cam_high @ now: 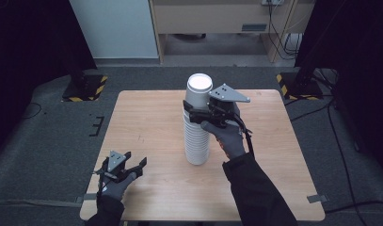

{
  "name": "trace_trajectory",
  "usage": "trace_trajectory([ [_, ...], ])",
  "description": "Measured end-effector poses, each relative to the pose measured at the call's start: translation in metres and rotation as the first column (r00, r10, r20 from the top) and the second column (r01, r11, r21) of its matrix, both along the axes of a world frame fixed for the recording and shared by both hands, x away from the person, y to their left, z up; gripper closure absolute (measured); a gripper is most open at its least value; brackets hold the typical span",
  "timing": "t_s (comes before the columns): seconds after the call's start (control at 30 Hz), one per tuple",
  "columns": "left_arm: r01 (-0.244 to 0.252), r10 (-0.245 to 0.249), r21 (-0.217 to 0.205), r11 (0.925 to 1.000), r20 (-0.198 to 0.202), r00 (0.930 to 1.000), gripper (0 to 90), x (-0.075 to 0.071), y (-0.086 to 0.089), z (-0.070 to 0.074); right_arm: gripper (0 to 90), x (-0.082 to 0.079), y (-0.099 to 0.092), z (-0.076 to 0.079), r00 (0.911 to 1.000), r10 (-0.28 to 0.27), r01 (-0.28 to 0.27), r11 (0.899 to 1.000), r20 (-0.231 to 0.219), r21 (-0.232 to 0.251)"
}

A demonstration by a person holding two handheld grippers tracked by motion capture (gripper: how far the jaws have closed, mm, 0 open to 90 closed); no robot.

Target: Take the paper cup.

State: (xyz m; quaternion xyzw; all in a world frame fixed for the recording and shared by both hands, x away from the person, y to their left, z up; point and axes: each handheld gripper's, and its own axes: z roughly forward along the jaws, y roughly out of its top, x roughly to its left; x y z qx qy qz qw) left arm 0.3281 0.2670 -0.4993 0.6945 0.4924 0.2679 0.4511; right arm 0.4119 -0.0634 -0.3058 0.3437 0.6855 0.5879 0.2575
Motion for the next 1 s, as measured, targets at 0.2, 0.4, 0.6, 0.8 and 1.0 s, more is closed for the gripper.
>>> trace_trajectory([
  [0.2,0.001,-0.001,0.001,1.0,-0.001,1.0,26.6,0.0,0.0,0.0,14.3,0.001,-0.003,0.012,0.9999,-0.002,0.001,1.0,0.015,0.029],
  [0.4,0.001,-0.001,0.001,1.0,-0.003,1.0,26.6,0.0,0.0,0.0,14.5,0.003,-0.006,0.023,0.9998,0.003,-0.004,0.998,0.019,0.062],
  [0.6,0.002,-0.002,0.004,1.0,-0.003,1.0,26.6,0.0,-0.001,0.0,14.6,0.002,-0.012,0.034,0.9996,0.009,-0.012,0.994,0.027,0.107],
  [0.8,0.004,-0.004,0.008,1.0,-0.005,1.0,26.5,0.0,-0.001,-0.001,14.7,-0.001,-0.019,0.046,0.9986,0.009,-0.016,0.99,0.052,0.141],
  [1.0,0.003,-0.003,0.008,1.0,-0.004,1.0,26.5,0.0,-0.001,-0.001,14.7,-0.006,-0.026,0.056,0.9975,0.005,-0.016,0.987,0.07,0.16],
])
